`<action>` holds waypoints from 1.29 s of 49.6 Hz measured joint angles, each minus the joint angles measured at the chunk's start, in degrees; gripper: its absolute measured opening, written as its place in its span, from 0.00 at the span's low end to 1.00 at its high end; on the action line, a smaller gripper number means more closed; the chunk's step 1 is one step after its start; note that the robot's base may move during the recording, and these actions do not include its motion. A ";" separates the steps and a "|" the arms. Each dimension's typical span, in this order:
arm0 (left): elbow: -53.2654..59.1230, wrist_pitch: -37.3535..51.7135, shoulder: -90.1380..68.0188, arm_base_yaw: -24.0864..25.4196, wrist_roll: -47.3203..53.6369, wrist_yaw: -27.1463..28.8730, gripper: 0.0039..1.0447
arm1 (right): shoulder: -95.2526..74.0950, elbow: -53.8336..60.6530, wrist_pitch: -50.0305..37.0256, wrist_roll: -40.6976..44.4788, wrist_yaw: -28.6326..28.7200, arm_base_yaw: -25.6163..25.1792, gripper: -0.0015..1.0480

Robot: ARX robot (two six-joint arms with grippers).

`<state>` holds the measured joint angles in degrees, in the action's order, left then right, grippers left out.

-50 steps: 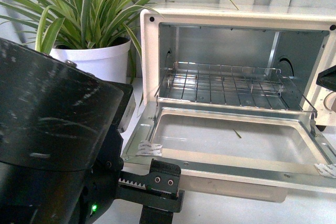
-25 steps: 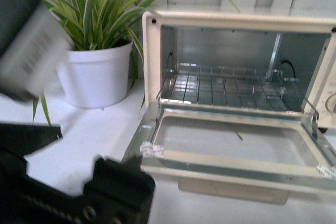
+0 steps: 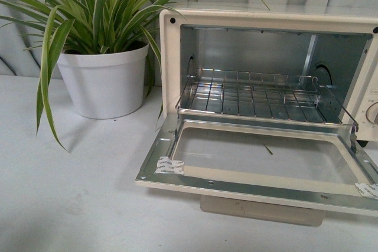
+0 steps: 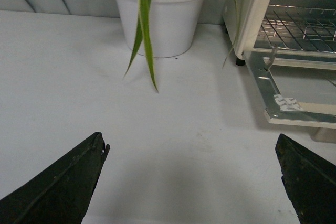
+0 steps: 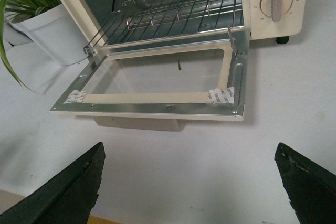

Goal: Open oven

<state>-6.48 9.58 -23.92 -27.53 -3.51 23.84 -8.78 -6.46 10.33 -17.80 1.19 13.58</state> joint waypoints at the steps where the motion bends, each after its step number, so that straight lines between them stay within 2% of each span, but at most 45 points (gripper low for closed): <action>1: 0.11 -0.96 1.09 0.39 -0.20 -0.15 0.94 | 0.28 0.42 -0.28 0.00 0.07 -0.15 0.91; 9: 0.94 -7.08 8.70 4.44 -1.31 -1.38 0.94 | 2.14 2.49 -1.95 -0.66 1.07 -1.81 0.91; 18: 0.96 -7.32 9.46 4.87 -1.73 -1.51 0.94 | 2.58 2.58 -2.25 -1.14 1.07 -2.21 0.91; 20: 1.31 -6.84 10.47 4.63 -1.07 -1.07 0.92 | 3.61 3.56 -4.79 0.81 -2.73 -1.11 0.88; 23: 2.71 -6.14 13.51 5.07 0.42 -1.84 0.83 | 5.38 5.64 -9.70 5.64 -9.94 -0.20 0.79; 26: 3.78 -6.47 17.16 6.75 1.33 -4.22 0.73 | 6.80 6.01 -11.30 10.34 -13.09 -0.70 0.69; 31: 4.66 -7.45 20.46 12.33 2.36 -9.27 0.49 | 7.74 6.03 -11.19 15.72 -10.27 -3.91 0.45; 35: 5.75 -8.26 22.14 15.43 2.62 -12.37 0.32 | 8.41 6.03 -10.32 16.83 -2.08 -10.60 0.28; 38: 5.75 -8.57 22.84 17.51 2.84 -14.05 0.18 | 8.57 6.03 -10.32 17.11 -1.84 -13.11 0.15; 41: 5.75 -9.42 23.47 22.58 2.99 -21.35 0.04 | 8.57 6.03 -10.29 17.27 -1.42 -13.33 0.01; 43: 5.75 -9.55 23.63 26.03 3.06 -22.88 0.04 | 8.57 6.03 -10.27 17.55 -1.27 -13.33 0.01; 45: 5.75 -9.55 23.69 26.97 3.08 -22.99 0.04 | 8.57 6.03 -10.27 17.55 -1.31 -13.35 0.01; 64: 5.75 -9.57 23.74 27.30 3.08 -23.63 0.04 | 8.57 6.03 -10.27 17.55 -1.29 -13.40 0.01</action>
<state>-0.73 0.01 -0.19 -0.23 -0.43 0.21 -0.21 -0.43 0.05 -0.25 -0.10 0.19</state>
